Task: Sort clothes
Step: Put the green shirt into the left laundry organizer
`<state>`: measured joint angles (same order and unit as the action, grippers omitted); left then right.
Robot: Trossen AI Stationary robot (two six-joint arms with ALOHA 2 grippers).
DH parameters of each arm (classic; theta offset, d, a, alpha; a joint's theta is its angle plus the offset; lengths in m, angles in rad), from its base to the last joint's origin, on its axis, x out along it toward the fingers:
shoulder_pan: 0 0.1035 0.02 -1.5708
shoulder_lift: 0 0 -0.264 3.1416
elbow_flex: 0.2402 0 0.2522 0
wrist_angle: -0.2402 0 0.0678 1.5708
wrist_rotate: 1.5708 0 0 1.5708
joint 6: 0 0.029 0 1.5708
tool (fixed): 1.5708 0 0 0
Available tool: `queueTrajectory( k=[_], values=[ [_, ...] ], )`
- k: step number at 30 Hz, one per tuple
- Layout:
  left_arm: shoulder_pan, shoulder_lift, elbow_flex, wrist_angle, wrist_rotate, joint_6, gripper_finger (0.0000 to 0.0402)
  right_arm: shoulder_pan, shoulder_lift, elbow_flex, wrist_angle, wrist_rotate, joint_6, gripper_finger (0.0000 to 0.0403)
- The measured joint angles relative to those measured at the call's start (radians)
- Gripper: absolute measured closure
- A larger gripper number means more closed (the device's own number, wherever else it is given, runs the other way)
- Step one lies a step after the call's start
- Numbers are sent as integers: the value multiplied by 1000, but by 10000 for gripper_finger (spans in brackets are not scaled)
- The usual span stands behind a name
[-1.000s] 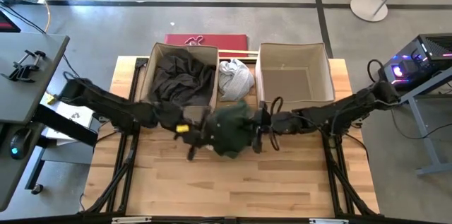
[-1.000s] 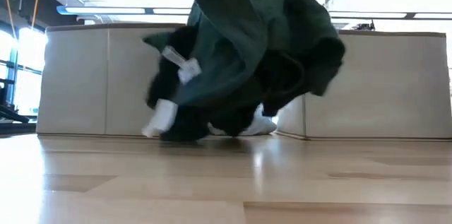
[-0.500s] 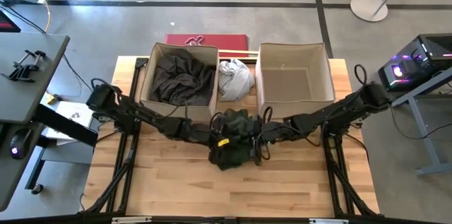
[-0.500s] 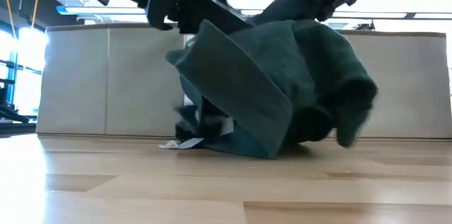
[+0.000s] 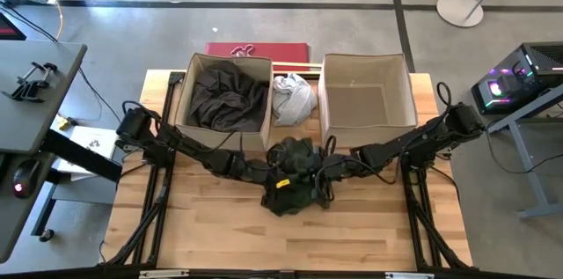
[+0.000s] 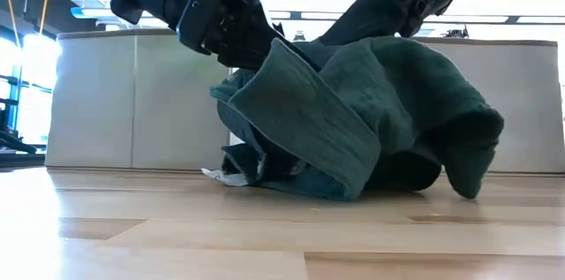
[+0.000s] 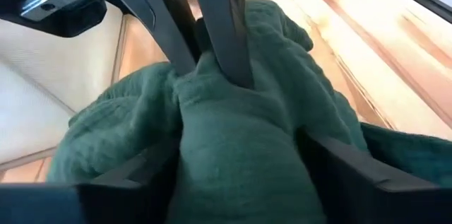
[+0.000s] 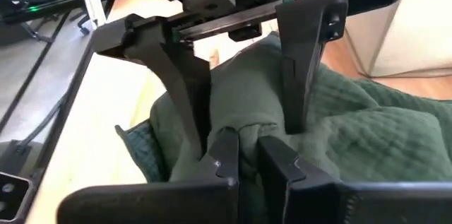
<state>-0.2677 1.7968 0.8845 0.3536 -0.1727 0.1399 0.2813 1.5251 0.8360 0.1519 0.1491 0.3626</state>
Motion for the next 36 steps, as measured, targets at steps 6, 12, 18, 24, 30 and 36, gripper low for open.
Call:
queueTrajectory(
  k=[6, 12, 18, 24, 30, 36],
  values=[
    [-1, 6, -7, -50, 69, -12, 279, 0, -6, 5, 24, 0, 29, 349],
    [-8, -33, -4, -90, 199, -125, 382, 2, -23, 27, -64, -97, -27, 261],
    [-51, -232, -7, -196, 81, -93, 370, 30, -113, 69, -258, 13, -31, 230],
    [-93, -545, -6, -213, -295, -3, 367, 85, -201, 70, -400, 288, 3, 231],
    [-121, -793, -5, -68, -711, 315, 363, 126, -190, 68, -400, 371, 2, 231],
    [-35, -911, -3, 60, -923, 698, 363, 137, -172, 67, -414, 377, 2, 231]
  ],
)
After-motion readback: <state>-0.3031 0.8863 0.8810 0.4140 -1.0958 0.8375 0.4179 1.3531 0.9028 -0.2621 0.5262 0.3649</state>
